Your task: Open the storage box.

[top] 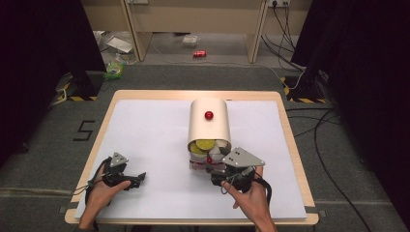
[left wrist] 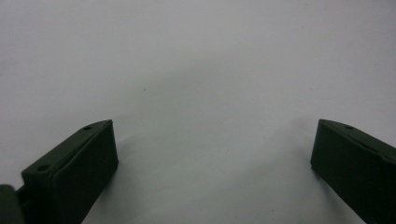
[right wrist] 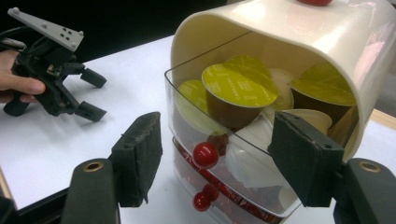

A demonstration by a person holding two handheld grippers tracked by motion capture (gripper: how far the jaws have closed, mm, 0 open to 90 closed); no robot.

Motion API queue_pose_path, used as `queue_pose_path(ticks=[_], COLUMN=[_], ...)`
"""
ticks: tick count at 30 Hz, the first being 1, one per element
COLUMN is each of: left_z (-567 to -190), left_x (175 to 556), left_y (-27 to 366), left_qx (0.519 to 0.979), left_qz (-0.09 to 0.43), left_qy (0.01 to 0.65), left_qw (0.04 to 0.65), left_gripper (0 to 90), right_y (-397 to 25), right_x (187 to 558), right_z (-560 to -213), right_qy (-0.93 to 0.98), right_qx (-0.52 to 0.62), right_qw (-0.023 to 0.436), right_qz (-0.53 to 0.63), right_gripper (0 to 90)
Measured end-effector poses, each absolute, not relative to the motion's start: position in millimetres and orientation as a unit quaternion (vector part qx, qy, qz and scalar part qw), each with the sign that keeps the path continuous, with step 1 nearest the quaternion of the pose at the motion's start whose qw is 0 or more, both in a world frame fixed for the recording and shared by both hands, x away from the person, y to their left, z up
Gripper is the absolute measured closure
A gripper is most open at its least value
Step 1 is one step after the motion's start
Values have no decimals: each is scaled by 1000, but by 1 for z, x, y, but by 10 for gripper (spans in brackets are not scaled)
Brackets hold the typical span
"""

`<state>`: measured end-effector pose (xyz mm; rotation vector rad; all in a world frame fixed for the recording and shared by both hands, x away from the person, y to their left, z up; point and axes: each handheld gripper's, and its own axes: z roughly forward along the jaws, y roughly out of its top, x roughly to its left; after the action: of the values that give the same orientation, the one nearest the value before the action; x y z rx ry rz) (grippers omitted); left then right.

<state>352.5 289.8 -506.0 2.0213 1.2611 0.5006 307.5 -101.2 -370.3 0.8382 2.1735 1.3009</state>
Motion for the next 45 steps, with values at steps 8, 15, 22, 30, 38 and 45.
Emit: queue_pose_path(ticks=[8, 15, 22, 30, 38, 45], left_z=[-506, -506, -506, -506, -506, -506], left_x=[352, 352, 352, 353, 352, 352], left_y=[290, 290, 290, 290, 290, 290], left_qx=[779, 779, 779, 779, 779, 779], left_qz=[193, 193, 193, 193, 193, 193], left_qy=[486, 486, 486, 486, 486, 486], left_qw=[346, 346, 346, 347, 347, 347], left_gripper=[0, 0, 0, 0, 0, 0], right_y=[-102, -104, -106, -107, -109, -109], right_x=[299, 291, 283, 276, 271, 268], right_z=[-370, -370, -371, -372, -373, -374], right_qy=[796, 801, 804, 807, 808, 809], right_qx=[302, 296, 290, 288, 284, 286], right_qw=[229, 226, 222, 218, 216, 214], right_qz=[472, 469, 469, 467, 468, 466], right_gripper=[345, 350, 352, 352, 363, 364])
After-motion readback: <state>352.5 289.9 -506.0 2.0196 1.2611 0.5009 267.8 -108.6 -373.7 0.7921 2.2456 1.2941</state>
